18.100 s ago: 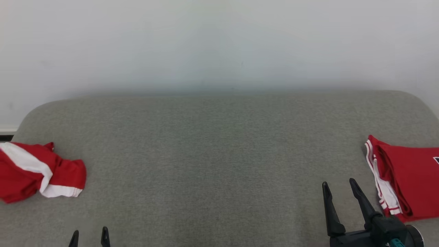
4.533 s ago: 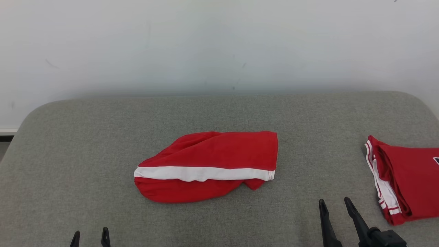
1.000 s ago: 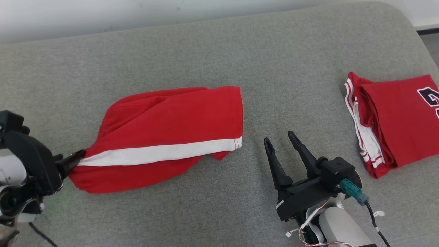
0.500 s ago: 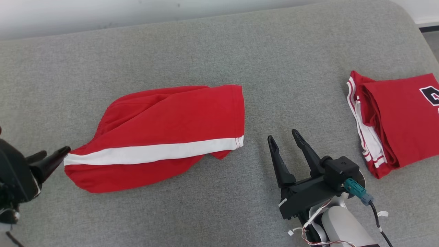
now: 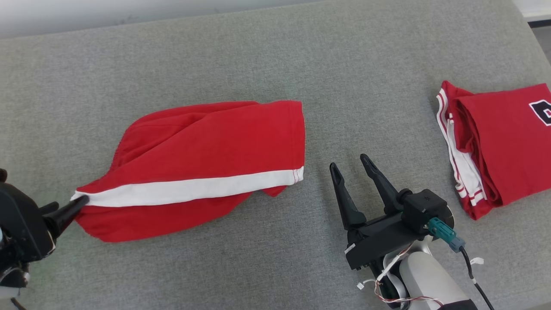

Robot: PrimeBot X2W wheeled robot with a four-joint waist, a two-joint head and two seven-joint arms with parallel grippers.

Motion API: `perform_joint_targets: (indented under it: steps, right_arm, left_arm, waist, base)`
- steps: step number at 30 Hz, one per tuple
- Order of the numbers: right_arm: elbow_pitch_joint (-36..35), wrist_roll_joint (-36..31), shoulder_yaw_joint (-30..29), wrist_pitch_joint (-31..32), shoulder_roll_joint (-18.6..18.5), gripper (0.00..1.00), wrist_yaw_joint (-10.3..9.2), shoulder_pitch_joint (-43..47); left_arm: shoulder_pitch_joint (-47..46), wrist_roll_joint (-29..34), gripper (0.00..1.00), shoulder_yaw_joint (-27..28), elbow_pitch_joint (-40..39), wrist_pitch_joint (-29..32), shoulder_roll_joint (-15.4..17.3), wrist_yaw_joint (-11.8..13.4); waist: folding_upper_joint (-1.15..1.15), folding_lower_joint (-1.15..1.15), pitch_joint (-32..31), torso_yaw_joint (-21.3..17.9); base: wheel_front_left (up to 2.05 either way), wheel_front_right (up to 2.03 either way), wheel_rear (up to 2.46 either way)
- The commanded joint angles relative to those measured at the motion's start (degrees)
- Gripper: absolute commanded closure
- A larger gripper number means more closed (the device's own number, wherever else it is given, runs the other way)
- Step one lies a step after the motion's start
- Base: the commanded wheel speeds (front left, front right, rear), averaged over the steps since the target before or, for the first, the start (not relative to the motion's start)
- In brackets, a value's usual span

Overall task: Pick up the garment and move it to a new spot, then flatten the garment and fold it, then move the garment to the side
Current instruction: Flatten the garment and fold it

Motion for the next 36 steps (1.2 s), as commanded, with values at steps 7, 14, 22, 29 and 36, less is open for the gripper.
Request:
perform_joint_targets:
  steps: [7,14,22,29,36]
  right_arm:
    - [-0.5,0.8,1.0,-0.2,0.0,0.0,-0.15,-0.8]
    - [1.9,2.4,5.5,0.3,0.0,0.0,-0.15,-1.7]
    - [5.3,6.4,13.1,2.3,0.0,0.0,-0.15,-5.0]
    - [7.9,7.9,15.6,1.7,0.0,0.0,-0.15,-7.6]
    - [9.3,9.4,17.2,1.0,0.0,0.09,-0.15,-9.1]
  left_arm:
    - [-2.2,1.3,0.0,-0.9,3.7,-0.5,0.0,-0.6]
    - [-2.2,0.8,1.0,-1.9,4.6,-0.1,-0.4,-1.9]
    - [-2.6,0.2,1.0,-2.4,4.5,-1.0,-1.6,-3.0]
    - [-2.8,0.3,1.0,-2.9,4.2,-1.5,-2.2,-3.6]
    - [-3.0,0.6,1.0,-3.3,4.4,-1.8,-2.6,-3.8]
  waist:
    - [0.0,0.0,1.0,-1.1]
    - [0.0,0.0,0.7,-0.7]
    - [0.0,0.0,0.2,0.4]
    - [0.0,0.0,0.0,0.7]
    - [0.0,0.0,-0.4,0.9]
  base:
    - [0.0,0.0,0.0]
    - [0.0,0.0,0.0]
    - [0.0,0.0,0.0]
    - [0.0,0.0,0.0]
    - [0.0,0.0,0.0]
